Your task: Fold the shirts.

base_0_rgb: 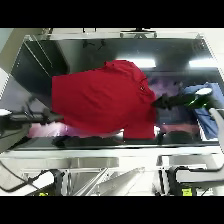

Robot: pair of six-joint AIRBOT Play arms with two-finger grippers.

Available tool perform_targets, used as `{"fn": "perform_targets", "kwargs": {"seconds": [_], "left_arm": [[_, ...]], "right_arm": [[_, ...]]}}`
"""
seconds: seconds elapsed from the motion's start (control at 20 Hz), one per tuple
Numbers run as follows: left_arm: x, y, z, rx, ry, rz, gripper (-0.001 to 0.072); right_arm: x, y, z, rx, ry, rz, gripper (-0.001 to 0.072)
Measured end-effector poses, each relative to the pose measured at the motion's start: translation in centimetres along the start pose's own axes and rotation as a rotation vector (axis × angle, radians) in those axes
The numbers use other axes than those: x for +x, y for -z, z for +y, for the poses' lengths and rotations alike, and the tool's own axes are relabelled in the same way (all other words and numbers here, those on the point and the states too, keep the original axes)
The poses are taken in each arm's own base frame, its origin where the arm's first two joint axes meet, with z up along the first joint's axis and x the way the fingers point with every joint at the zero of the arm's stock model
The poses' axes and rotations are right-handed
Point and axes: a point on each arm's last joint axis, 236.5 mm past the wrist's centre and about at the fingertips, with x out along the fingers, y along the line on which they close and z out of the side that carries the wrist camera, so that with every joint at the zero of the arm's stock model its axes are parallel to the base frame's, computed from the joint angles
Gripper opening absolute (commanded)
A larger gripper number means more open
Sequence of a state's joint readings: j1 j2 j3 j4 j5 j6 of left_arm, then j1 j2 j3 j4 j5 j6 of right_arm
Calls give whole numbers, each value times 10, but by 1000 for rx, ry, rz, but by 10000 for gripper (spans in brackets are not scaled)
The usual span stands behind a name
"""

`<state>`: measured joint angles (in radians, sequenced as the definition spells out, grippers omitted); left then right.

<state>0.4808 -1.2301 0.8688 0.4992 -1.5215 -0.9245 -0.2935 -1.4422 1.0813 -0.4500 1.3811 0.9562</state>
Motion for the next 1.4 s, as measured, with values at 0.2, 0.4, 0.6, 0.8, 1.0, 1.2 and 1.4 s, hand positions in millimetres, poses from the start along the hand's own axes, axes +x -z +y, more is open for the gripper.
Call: {"fn": "perform_targets", "kwargs": {"seconds": [0.2,0.4,0.6,0.8,1.0,1.2,1.4], "left_arm": [[-99,-42,-226,603,277,-328,27],[-184,10,-386,1127,289,-559,27],[-216,18,-419,1241,237,-653,27],[-208,-31,-367,1052,306,-578,27],[-122,-107,-241,717,261,-362,27],[-7,-144,-85,429,176,-133,23],[65,-162,50,224,131,-9,12]], "right_arm": [[-114,-46,189,-498,-16,-392,17],[-226,-7,357,-968,129,-860,17],[-281,20,416,-1124,261,-1136,16],[-250,-35,368,-988,139,-965,16],[-149,-111,248,-690,12,-648,16],[-25,-146,102,-365,-18,-391,16],[62,-149,-22,-111,-14,-300,16]]}}
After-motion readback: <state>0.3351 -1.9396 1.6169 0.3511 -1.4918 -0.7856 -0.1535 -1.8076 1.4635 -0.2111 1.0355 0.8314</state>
